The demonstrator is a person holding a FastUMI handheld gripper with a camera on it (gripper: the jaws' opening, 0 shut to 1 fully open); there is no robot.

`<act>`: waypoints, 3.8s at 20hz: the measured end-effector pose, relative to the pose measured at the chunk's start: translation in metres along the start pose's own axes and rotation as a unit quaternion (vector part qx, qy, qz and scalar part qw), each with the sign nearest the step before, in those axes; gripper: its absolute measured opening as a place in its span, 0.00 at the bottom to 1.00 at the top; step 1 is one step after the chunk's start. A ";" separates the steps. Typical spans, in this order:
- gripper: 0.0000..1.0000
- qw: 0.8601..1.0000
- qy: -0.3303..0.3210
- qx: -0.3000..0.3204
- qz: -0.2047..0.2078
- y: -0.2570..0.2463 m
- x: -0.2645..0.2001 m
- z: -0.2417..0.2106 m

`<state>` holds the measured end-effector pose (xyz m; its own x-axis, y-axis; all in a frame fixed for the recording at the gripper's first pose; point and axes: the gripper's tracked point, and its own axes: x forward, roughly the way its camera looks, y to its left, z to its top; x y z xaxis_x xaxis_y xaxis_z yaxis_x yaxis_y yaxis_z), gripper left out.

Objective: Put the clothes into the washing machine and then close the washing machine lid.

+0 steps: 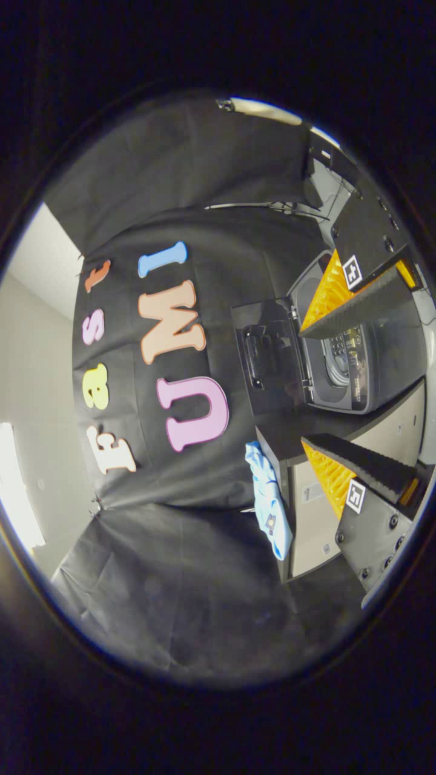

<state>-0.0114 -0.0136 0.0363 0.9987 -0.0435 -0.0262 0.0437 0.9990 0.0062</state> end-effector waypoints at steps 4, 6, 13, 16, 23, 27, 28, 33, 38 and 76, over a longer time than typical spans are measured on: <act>0.97 0.999 0.011 -0.044 0.025 0.047 0.029 0.009; 0.98 0.997 0.013 -0.056 0.042 0.077 0.049 0.023; 0.98 0.989 0.062 -0.050 0.124 0.214 0.121 0.052; 0.98 0.981 0.120 -0.032 0.147 0.266 0.150 0.036; 0.98 0.964 0.210 -0.068 0.146 0.331 0.224 -0.007; 1.00 0.959 0.255 -0.091 0.090 0.307 0.263 -0.033; 1.00 0.959 0.258 -0.089 0.081 0.300 0.270 -0.034; 0.98 0.939 0.322 -0.089 0.085 0.290 0.288 -0.059; 0.40 0.920 0.339 -0.110 0.165 0.316 0.286 -0.067; 0.01 0.975 0.150 -0.158 -0.041 -0.052 0.292 0.029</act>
<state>0.2785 -0.0785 0.0575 0.9376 -0.1665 -0.3053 0.0657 0.9469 -0.3147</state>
